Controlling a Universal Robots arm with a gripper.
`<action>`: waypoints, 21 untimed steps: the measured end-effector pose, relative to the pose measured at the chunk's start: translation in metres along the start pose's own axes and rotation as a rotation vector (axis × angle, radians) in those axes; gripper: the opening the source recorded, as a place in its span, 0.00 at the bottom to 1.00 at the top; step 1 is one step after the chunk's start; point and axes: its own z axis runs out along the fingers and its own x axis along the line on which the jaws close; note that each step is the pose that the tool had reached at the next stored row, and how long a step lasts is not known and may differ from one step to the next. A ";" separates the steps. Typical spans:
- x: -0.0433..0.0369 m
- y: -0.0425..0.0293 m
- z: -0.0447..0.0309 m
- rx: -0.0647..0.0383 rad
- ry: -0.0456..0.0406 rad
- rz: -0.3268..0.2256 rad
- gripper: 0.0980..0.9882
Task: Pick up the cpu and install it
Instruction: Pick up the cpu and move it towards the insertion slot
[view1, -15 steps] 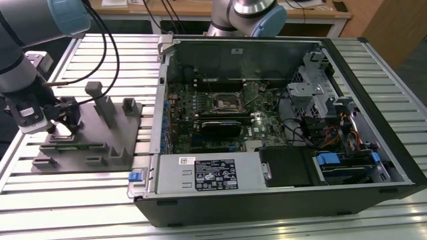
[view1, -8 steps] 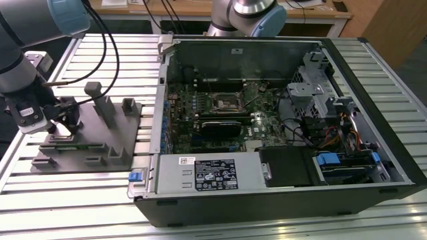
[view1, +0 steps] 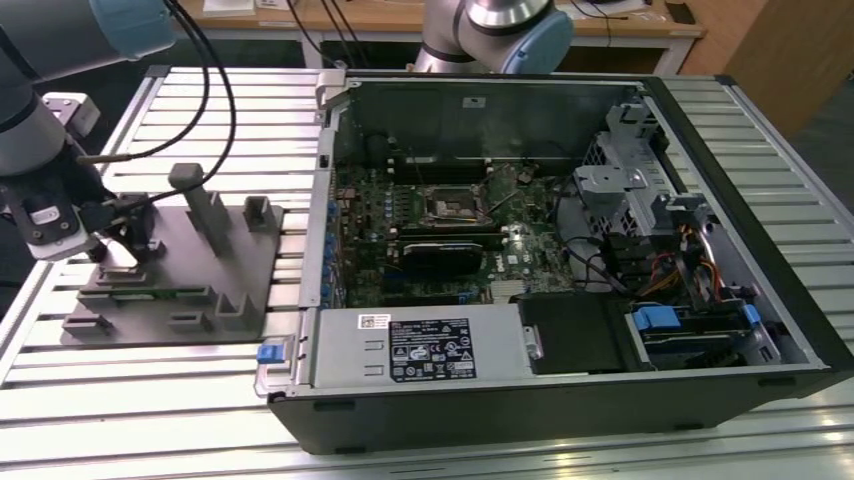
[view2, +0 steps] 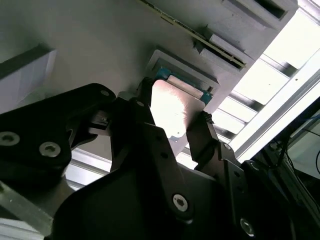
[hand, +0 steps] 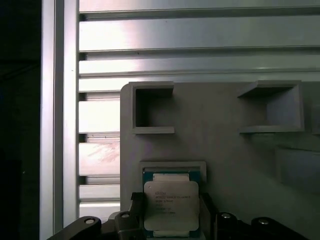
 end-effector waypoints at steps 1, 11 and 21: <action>0.0000 0.0002 -0.0032 0.000 0.0001 0.000 0.48; 0.0002 0.0014 -0.0205 0.000 -0.0001 0.000 0.48; 0.0003 0.0021 -0.0313 0.000 0.0000 0.000 0.48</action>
